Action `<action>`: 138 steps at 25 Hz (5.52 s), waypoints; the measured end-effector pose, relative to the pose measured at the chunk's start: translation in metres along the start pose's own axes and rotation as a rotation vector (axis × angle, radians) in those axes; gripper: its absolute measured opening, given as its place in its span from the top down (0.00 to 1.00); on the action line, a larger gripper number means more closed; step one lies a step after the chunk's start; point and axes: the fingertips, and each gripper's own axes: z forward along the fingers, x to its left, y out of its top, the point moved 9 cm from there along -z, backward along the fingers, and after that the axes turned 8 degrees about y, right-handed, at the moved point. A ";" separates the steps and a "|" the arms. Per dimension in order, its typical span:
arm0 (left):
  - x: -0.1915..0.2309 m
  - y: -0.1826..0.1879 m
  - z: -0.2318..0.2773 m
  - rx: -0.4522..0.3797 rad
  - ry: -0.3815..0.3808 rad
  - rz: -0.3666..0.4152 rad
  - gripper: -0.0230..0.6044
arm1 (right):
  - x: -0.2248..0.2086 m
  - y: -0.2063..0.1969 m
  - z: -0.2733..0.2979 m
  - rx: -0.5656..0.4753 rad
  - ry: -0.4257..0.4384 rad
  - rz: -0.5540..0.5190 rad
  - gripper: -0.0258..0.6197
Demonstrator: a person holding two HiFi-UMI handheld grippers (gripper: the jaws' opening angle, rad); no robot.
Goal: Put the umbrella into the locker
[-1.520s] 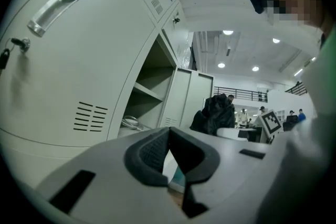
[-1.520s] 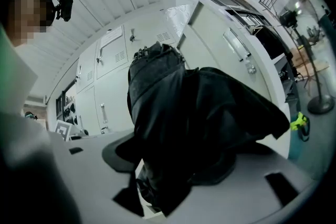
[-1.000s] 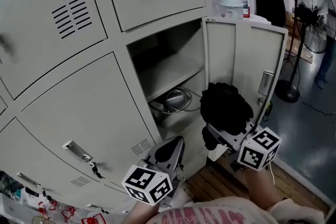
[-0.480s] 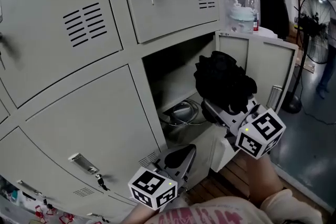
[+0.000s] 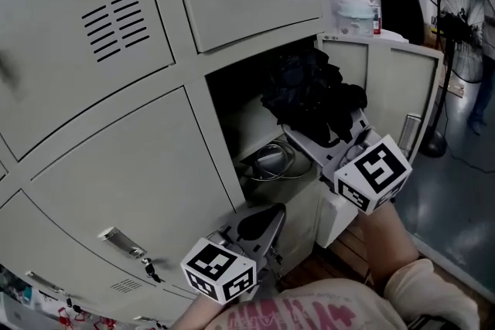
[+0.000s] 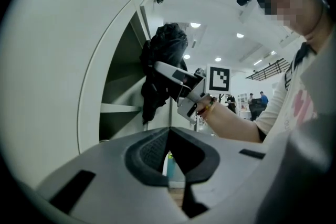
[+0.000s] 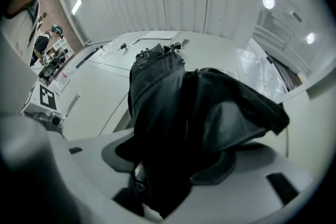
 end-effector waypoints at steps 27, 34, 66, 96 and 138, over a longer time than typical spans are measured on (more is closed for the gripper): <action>-0.020 0.002 -0.011 -0.004 0.263 -0.052 0.96 | -0.007 -0.023 0.078 0.097 0.241 -0.286 0.55; -0.020 0.006 -0.009 0.002 0.272 -0.038 0.96 | -0.020 -0.032 0.087 0.131 0.242 -0.296 0.55; -0.003 -0.005 -0.031 0.003 0.348 -0.090 0.96 | -0.001 -0.074 0.182 0.523 0.408 -0.515 0.54; -0.003 -0.007 -0.046 -0.017 0.351 -0.121 0.96 | -0.030 -0.100 0.218 0.692 0.372 -0.414 0.47; 0.005 -0.014 -0.065 -0.039 0.335 -0.135 0.96 | -0.016 -0.093 0.206 0.658 0.386 -0.510 0.45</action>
